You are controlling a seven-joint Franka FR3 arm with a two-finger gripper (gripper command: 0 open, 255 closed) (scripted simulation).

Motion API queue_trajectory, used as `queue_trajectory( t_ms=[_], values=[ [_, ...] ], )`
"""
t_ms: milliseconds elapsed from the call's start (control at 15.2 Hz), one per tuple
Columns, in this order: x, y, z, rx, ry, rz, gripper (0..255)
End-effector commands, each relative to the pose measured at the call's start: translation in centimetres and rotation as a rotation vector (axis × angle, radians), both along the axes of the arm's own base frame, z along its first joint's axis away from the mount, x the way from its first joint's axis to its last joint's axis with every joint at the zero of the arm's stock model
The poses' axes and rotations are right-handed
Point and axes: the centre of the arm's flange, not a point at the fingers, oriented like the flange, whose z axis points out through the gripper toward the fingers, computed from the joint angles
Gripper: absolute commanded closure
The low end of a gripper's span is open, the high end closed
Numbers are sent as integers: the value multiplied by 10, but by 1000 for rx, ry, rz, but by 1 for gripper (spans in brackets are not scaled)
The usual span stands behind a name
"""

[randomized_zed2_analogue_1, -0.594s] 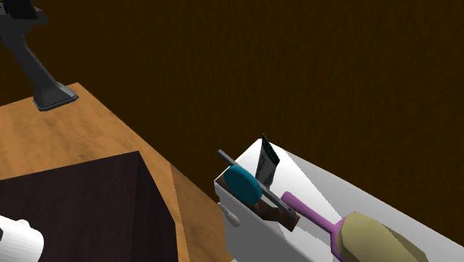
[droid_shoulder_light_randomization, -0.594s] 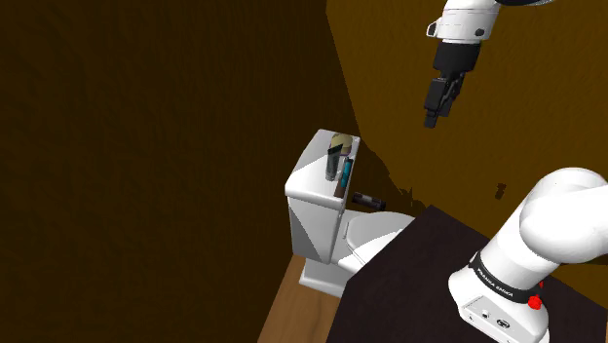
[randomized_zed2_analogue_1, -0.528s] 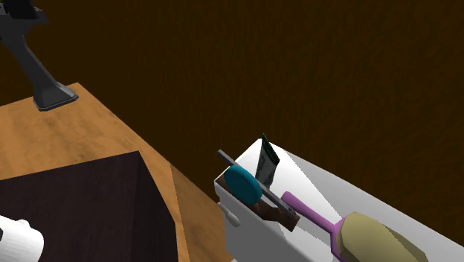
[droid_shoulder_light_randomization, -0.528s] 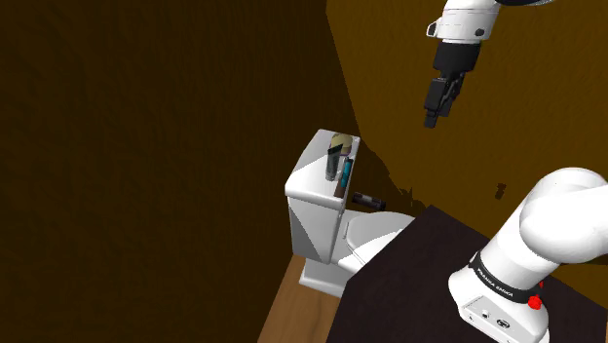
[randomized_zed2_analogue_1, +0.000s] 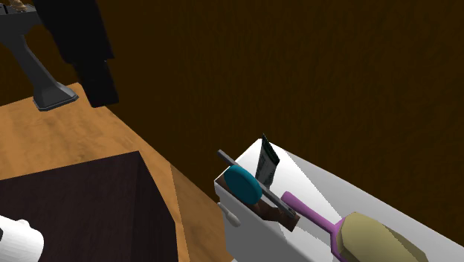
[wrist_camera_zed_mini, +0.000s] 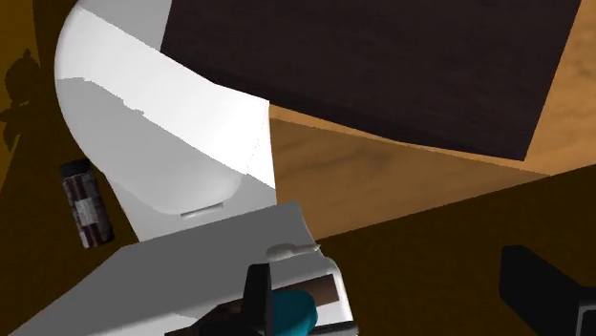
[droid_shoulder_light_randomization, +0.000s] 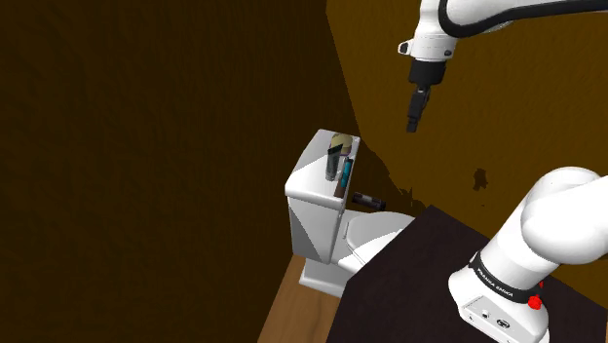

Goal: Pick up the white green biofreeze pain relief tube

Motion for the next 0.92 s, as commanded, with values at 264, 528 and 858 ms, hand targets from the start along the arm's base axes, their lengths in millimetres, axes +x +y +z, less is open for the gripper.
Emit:
queue_trajectory(
  t_ms=[264,528,858],
  values=[
    [63,-25,-43,8,2,218,0],
    [106,-32,-72,14,5,359,0],
    [160,-33,-107,22,7,536,0]
  ],
)
